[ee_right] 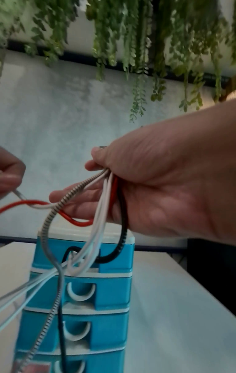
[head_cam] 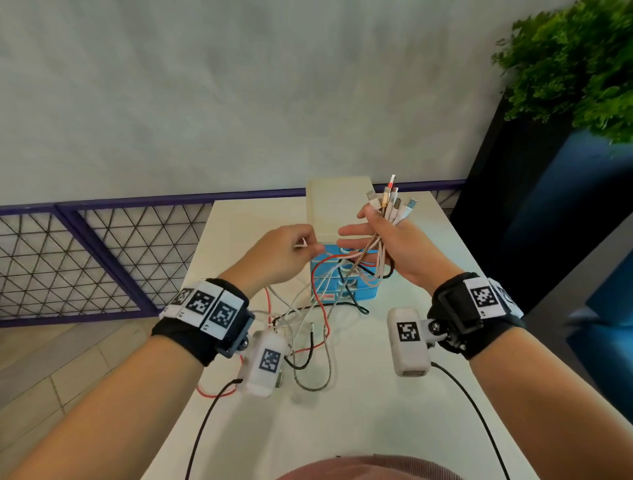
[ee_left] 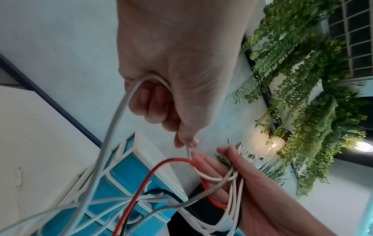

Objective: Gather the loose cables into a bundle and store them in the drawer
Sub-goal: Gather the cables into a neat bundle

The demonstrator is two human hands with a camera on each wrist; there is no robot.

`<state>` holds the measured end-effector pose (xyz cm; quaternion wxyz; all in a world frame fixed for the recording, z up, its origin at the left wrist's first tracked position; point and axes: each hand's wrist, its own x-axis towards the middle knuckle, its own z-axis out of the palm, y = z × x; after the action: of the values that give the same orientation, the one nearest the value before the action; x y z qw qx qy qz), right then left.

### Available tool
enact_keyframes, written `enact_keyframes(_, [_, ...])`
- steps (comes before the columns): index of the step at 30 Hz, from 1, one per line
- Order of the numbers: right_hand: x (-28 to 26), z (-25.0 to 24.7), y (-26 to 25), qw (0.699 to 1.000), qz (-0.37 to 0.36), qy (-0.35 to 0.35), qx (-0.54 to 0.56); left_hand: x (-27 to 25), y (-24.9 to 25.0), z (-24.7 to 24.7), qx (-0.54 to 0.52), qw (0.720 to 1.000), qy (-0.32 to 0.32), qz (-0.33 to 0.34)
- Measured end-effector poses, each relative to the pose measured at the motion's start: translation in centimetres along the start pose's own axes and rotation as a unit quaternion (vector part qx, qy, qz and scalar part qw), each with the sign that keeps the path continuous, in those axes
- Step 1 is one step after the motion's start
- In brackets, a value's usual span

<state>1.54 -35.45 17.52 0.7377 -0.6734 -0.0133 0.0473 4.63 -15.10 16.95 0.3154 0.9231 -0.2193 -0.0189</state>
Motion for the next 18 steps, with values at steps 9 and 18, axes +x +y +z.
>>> enact_keyframes(9, [0.5, 0.7, -0.5, 0.996, -0.004, 0.054, -0.076, 0.0, -0.2, -0.4, 0.047, 0.998, 0.046, 0.001])
enact_keyframes(18, [1.1, 1.2, -0.2, 0.986, -0.059, 0.063, -0.139, 0.5, 0.6, 0.7, 0.136, 0.988, -0.058, 0.047])
